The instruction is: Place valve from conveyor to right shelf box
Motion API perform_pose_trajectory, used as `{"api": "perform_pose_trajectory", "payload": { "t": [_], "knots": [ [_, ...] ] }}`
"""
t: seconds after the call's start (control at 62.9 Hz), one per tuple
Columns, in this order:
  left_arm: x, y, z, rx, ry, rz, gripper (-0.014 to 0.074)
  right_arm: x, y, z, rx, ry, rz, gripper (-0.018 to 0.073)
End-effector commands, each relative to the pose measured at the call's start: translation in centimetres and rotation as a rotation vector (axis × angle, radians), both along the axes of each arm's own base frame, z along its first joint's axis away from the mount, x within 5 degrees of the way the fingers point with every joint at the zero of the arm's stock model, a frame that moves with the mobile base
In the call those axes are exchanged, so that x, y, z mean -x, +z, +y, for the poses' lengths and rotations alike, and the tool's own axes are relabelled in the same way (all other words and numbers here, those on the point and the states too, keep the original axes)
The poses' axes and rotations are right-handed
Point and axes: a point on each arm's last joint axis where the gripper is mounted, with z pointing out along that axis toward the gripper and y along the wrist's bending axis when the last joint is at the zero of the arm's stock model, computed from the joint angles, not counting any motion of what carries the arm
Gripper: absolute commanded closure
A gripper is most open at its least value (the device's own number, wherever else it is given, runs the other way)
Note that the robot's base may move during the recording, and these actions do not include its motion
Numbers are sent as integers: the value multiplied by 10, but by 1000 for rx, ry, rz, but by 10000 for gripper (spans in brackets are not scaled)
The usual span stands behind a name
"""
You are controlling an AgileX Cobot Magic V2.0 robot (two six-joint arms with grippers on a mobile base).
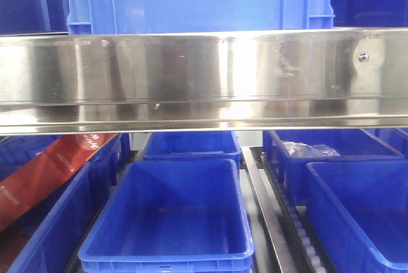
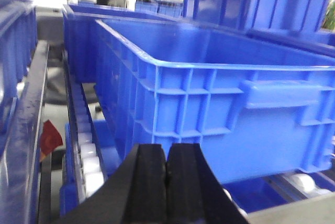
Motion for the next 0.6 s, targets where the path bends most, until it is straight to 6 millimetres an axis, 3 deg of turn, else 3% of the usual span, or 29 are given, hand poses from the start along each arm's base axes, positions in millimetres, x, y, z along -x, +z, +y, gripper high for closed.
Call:
{"api": "perform_pose_trajectory", "payload": {
  "t": [0.0,0.254,0.588],
  "knots": [
    [13,1,7,41,6,-51,707,15,-3,-7,-2,0,-18,727],
    [31,12,16,86,6,-146,707,40,6,-18,-37,3,-96,727],
    [31,12,17,88,6,-149,707,43,11,-21,-7,-18,-177,727]
  ]
}}
